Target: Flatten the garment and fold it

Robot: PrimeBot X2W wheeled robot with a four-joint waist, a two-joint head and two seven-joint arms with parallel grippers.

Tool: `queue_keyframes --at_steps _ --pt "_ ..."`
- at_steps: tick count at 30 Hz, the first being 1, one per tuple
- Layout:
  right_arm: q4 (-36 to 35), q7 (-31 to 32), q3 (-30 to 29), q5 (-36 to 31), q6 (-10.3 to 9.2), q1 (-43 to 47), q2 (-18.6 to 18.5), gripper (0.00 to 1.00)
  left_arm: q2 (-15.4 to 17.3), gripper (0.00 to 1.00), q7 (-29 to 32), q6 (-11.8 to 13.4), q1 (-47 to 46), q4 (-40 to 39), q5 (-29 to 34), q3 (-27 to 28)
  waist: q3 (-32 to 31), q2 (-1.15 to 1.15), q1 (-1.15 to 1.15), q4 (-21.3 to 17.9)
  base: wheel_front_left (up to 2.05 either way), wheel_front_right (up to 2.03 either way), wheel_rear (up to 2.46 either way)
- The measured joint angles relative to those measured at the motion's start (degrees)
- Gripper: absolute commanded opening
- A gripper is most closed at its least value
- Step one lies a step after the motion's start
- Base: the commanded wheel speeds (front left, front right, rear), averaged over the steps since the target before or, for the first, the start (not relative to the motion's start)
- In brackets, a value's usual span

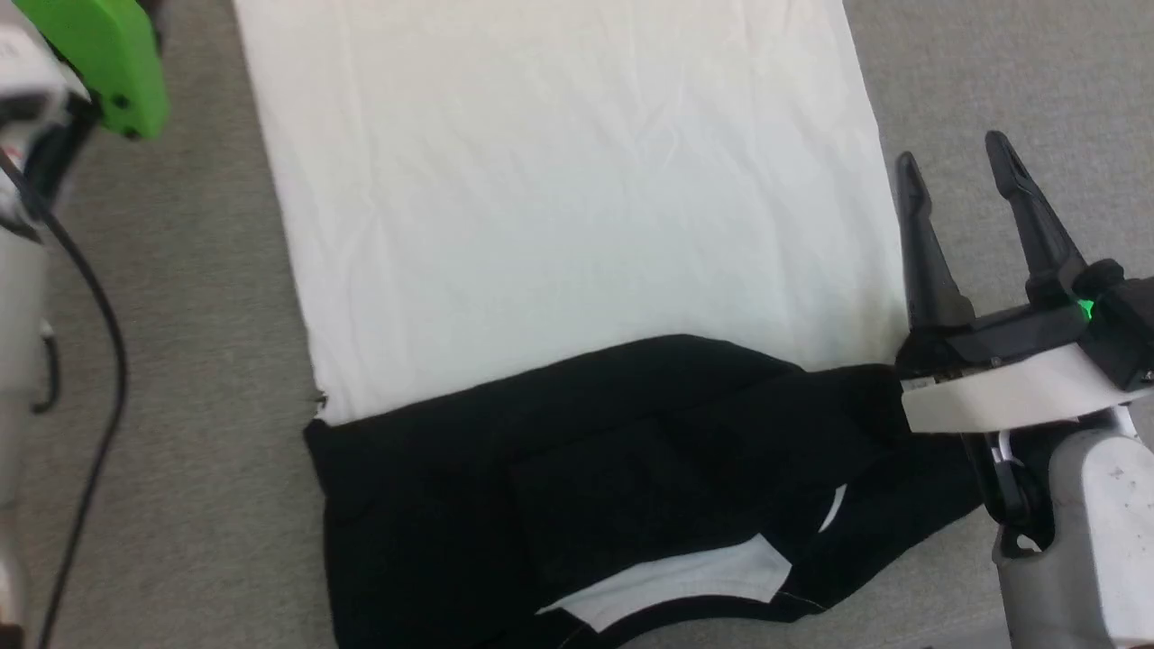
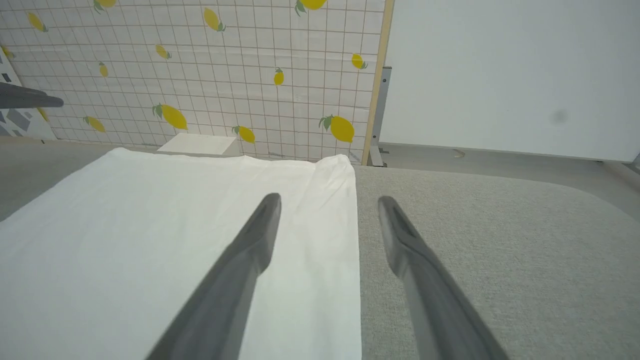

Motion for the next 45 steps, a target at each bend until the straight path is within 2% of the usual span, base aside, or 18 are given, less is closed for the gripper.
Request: queue_keyframes --at_steps 6,14,19,20,21,22,25,32,36,39,45 --pt "0.07 -0.11 1.07 0.68 0.0 -1.05 1.12 1.0 1.33 1.0 11.5 0.67 -6.08 2.4 -2.23 -0.11 4.3 0.0 0.0 -2.98 0.0 0.0 0.0" --pt "-0.34 -1.64 1.98 1.38 0.0 -1.83 2.05 1.0 2.29 1.0 21.31 7.65 -9.42 3.2 -2.1 0.58 8.55 0.0 0.0 -6.59 0.0 0.0 0.0" --pt "-0.4 -1.87 2.04 1.93 0.0 -1.83 2.34 1.0 3.26 1.0 26.86 10.2 -10.27 1.67 -2.04 0.67 10.02 0.0 0.0 -8.01 0.0 0.0 0.0" --pt "-0.37 -1.87 2.0 2.12 0.0 -1.83 2.44 1.0 3.41 0.93 28.2 10.46 -10.44 1.13 -2.16 0.82 10.25 0.0 0.0 -8.14 0.0 0.0 0.0" --pt "-0.35 -1.87 1.93 2.18 0.0 -1.83 2.49 1.0 3.44 0.35 29.64 10.8 -10.57 0.47 -2.45 0.9 10.44 0.0 0.0 -8.21 0.0 0.0 0.0" --pt "-0.35 -1.87 1.88 2.18 0.0 -1.83 2.52 1.0 3.46 0.0 30.74 11.06 -10.56 -0.05 -2.66 0.91 10.55 0.0 0.0 -8.21 0.0 0.0 0.0" --pt "-0.45 -1.86 1.98 2.16 0.0 -1.96 2.64 1.0 3.71 0.0 33.44 11.21 -10.29 -2.38 -3.25 0.58 10.76 0.0 0.0 -8.06 0.0 0.0 0.0" --pt "-0.76 -0.34 2.44 2.19 0.0 -7.28 2.03 1.0 4.26 0.0 31.97 10.61 -9.3 -5.59 -3.45 0.47 11.54 0.0 -0.01 -7.97 0.0 0.0 0.0" --pt "2.6 5.77 2.37 3.19 0.0 -16.8 0.08 1.0 4.25 0.0 30.58 9.61 -9.32 -6.37 -3.45 -0.08 11.91 0.0 0.0 -7.31 0.0 0.0 0.0" --pt "7.86 12.62 1.62 5.37 0.0 -26.27 -0.33 1.0 4.08 0.0 29.47 8.8 -9.4 -6.82 -3.45 -0.64 12.22 0.0 0.0 -6.58 0.0 0.0 0.0" --pt "23.1 26.33 -2.89 7.16 0.0 -44.5 -1.16 1.0 2.1 0.0 26.32 6.95 -10.44 -7.53 -3.57 -2.07 13.1 0.0 -0.01 -4.04 0.0 0.0 0.0"
